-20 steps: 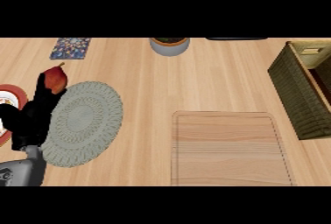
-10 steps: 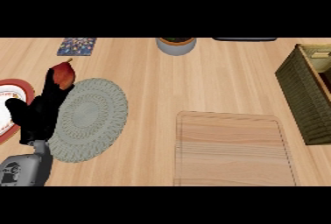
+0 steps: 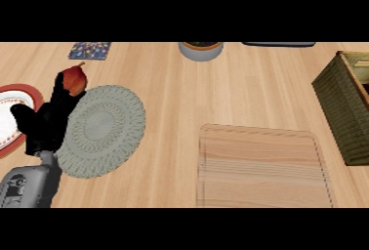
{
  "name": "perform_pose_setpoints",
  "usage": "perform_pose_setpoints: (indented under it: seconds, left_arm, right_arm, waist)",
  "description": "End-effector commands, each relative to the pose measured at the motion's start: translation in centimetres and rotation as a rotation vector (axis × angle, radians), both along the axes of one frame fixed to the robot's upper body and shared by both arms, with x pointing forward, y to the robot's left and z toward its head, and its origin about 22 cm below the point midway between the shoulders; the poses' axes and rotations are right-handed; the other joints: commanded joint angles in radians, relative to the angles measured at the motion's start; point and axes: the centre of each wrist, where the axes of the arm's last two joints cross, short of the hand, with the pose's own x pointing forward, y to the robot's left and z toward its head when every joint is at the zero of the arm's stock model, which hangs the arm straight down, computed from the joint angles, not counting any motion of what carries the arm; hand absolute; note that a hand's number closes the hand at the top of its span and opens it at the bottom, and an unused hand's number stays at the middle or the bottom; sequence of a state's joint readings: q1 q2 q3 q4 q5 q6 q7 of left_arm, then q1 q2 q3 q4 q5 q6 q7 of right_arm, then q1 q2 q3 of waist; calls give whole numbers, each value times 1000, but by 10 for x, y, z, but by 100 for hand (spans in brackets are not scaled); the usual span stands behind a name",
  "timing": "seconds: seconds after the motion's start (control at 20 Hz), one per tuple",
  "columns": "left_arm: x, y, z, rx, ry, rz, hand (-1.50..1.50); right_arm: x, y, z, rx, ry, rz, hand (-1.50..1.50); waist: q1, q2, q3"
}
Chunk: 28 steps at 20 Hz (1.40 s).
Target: Pick the squash from the cutting board and place it in the basket
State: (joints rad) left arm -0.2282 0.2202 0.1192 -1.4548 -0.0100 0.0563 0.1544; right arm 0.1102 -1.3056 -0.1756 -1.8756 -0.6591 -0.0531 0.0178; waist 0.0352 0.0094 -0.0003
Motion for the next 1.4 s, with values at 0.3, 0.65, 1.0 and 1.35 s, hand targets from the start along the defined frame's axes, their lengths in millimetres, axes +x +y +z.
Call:
perform_pose_setpoints:
  seconds: [0.3, 0.65, 1.0, 1.35]
  left_arm:
    - [2, 5, 6, 4, 15, 12, 0]
    - [4, 0, 9, 21, -7, 47, 0]
    - [-7, 8, -6, 14, -3, 12, 0]
    - [5, -17, -7, 2, -9, 18, 0]
  right_arm:
    - [53, -44, -44, -15, 54, -22, 150]
    - [72, -61, -37, 38, 104, 28, 150]
    - [70, -34, -10, -626, -425, 70, 150]
    - [109, -39, -36, -652, -423, 54, 150]
  waist:
    - [-5, -3, 1]
    - [-29, -8, 0]
    - [-7, -1, 2]
    - [-19, -4, 0]
